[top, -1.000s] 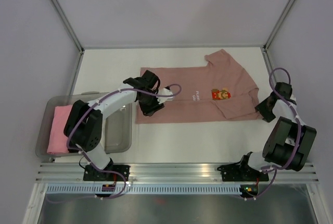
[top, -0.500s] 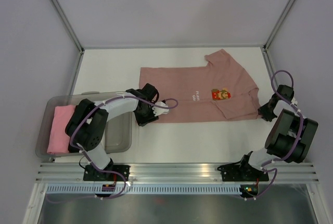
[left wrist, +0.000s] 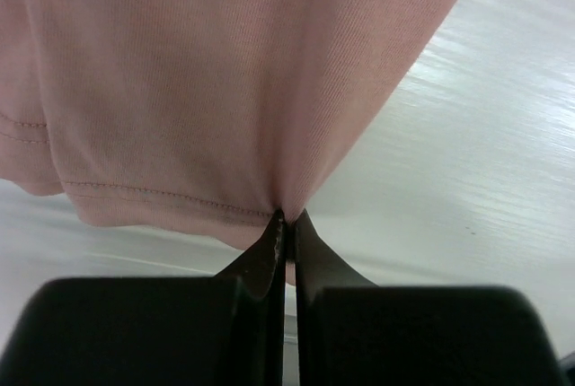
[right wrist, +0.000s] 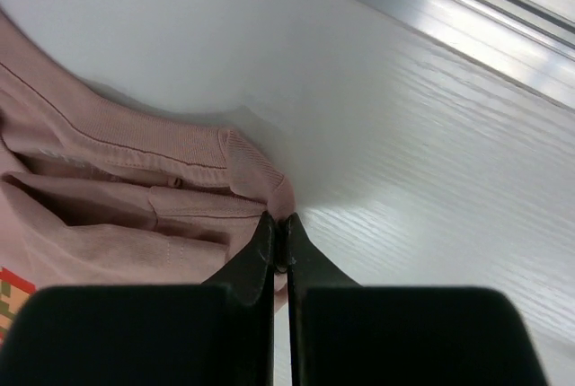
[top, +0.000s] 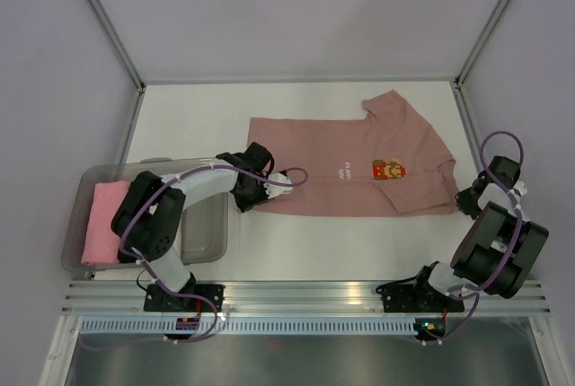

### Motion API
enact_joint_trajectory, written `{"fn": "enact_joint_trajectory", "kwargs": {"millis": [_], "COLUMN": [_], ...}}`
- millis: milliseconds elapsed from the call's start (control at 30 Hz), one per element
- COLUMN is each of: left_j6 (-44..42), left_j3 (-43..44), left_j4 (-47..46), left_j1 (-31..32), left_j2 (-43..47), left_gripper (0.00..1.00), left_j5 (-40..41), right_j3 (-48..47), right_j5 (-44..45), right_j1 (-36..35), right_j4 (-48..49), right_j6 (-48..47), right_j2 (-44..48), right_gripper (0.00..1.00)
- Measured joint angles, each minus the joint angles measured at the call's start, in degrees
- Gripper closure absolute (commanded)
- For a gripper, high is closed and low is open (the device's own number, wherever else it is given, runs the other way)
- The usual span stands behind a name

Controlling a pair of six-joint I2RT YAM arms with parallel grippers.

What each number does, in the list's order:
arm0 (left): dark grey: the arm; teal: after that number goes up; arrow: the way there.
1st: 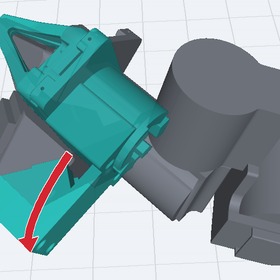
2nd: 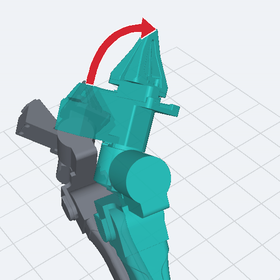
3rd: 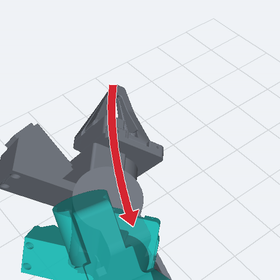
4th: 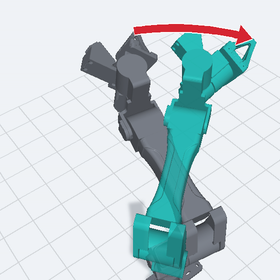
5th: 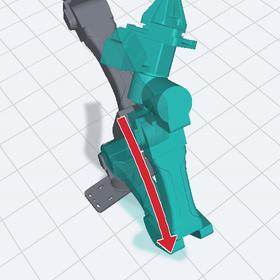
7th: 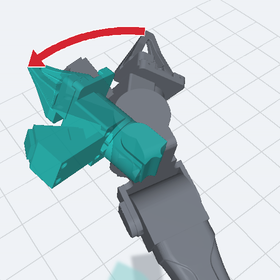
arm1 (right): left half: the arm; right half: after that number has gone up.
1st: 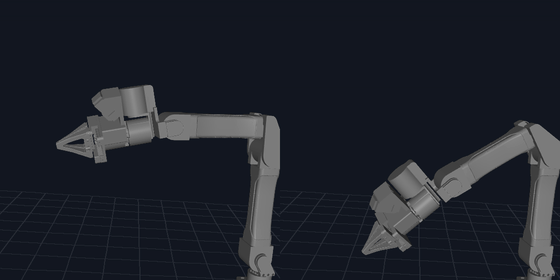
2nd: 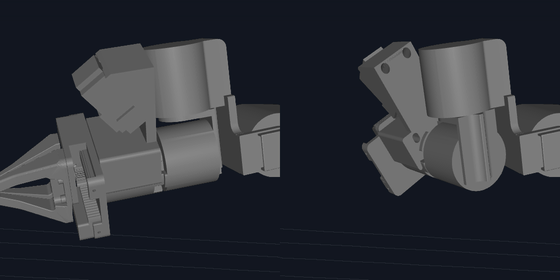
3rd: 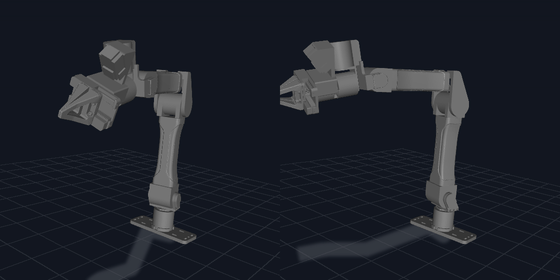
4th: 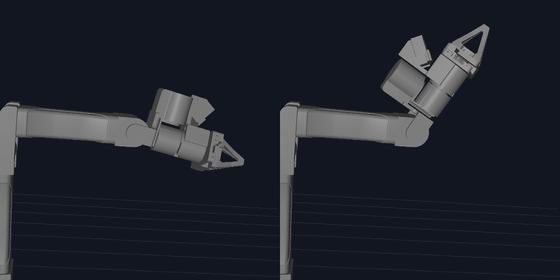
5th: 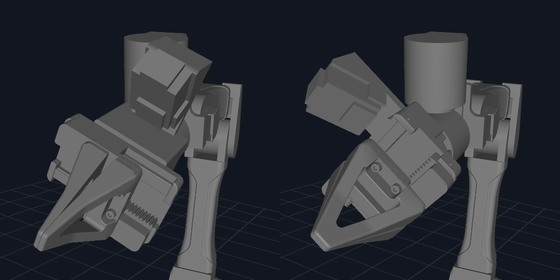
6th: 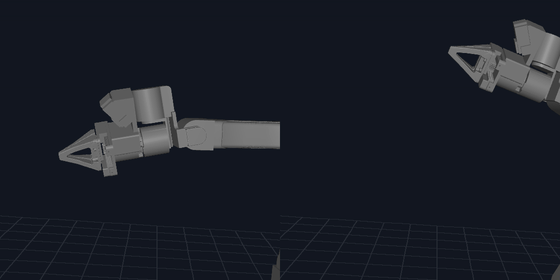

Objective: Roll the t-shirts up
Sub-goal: Fold the tshirt

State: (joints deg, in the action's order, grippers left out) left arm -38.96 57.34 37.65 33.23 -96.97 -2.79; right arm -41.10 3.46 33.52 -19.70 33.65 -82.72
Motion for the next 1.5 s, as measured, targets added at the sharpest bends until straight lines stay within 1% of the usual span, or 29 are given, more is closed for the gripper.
{"fn": "enact_joint_trajectory", "kwargs": {"millis": [200, 333, 400, 433, 467, 500, 533, 600, 633, 733, 767, 867, 933, 1033, 1100, 1233, 1367, 1433, 1500], "left_j6": [0.00, -0.02, -0.02, -0.04, -0.07, -0.20, -0.37, -0.24, -0.17, 0.48, 1.20, 4.44, 7.45, 12.41, 15.87, 22.16, 26.03, 27.06, 27.85], "left_j3": [-1.01, -3.10, -4.11, -4.46, -4.70, -4.85, -4.87, -4.63, -4.17, -0.04, 2.60, 13.05, 20.48, 30.40, 36.79, 47.01, 52.35, 53.62, 55.43], "left_j4": [3.74, 6.10, 7.65, 8.44, 9.18, 9.75, 10.58, 11.72, 12.52, 14.99, 15.80, 15.89, 14.03, 11.63, 10.23, 9.51, 9.42, 9.99, 10.51], "left_j1": [1.79, 4.11, 5.16, 5.53, 5.77, 5.88, 5.90, 5.86, 5.81, 5.77, 5.73, 5.03, 3.91, 1.07, -1.70, -8.37, -13.33, -14.64, -15.06], "left_j2": [2.38, 4.66, 5.62, 5.90, 6.05, 6.14, 6.16, 6.19, 6.19, 6.19, 6.10, 5.79, 5.18, 2.43, -1.31, -11.45, -20.94, -24.90, -28.85], "left_gripper": [0.98, 0.98, 0.96, 0.89, 0.81, 0.63, 0.56, 0.44, 0.44, 0.44, 0.44, 0.44, 0.41, 0.41, 0.42, 0.41, 0.39, 0.39, 0.39], "left_j5": [-6.32, -9.11, -10.08, -10.54, -10.95, -11.21, -11.26, -11.10, -10.84, -10.62, -10.43, -10.01, -9.44, -7.74, -6.34, -4.57, -2.75, -1.77, -1.22], "right_j3": [2.27, 4.11, 4.96, 5.20, 5.25, 5.25, 5.25, 5.01, 4.59, 1.73, 0.24, -5.68, -9.84, -15.13, -19.69, -32.74, -51.10, -60.41, -67.34], "right_j5": [3.04, 4.44, 5.27, 5.68, 6.05, 6.32, 6.91, 7.96, 8.52, 11.26, 12.59, 15.82, 17.49, 14.38, 10.80, 2.51, -3.06, -4.31, -4.74], "right_j1": [4.20, 5.81, 6.10, 6.12, 6.12, 6.12, 6.12, 6.19, 6.19, 4.68, 3.21, -3.45, -8.37, -12.79, -14.03, -17.42, -22.01, -23.87, -25.44], "right_j4": [-4.33, -5.62, -6.49, -7.04, -7.80, -8.13, -8.37, -9.07, -9.68, -11.67, -12.04, -11.56, -9.68, -4.33, -1.60, 1.40, -2.27, -4.92, -7.65], "right_j6": [1.88, 3.74, 4.48, 4.76, 5.01, 5.46, 5.46, 5.03, 4.92, 3.98, 3.15, -0.04, -3.02, -9.01, -13.18, -19.43, -25.22, -27.58, -29.09], "right_j2": [6.27, 8.24, 9.05, 9.51, 9.97, 10.29, 10.58, 10.80, 10.80, 10.80, 10.80, 11.23, 12.09, 12.39, 9.88, -2.93, -21.94, -31.61, -39.36], "right_gripper": [1.00, 0.99, 0.88, 0.81, 0.62, 0.54, 0.47, 0.44, 0.44, 0.44, 0.44, 0.44, 0.45, 0.46, 0.46, 0.46, 0.45, 0.45, 0.45]}}
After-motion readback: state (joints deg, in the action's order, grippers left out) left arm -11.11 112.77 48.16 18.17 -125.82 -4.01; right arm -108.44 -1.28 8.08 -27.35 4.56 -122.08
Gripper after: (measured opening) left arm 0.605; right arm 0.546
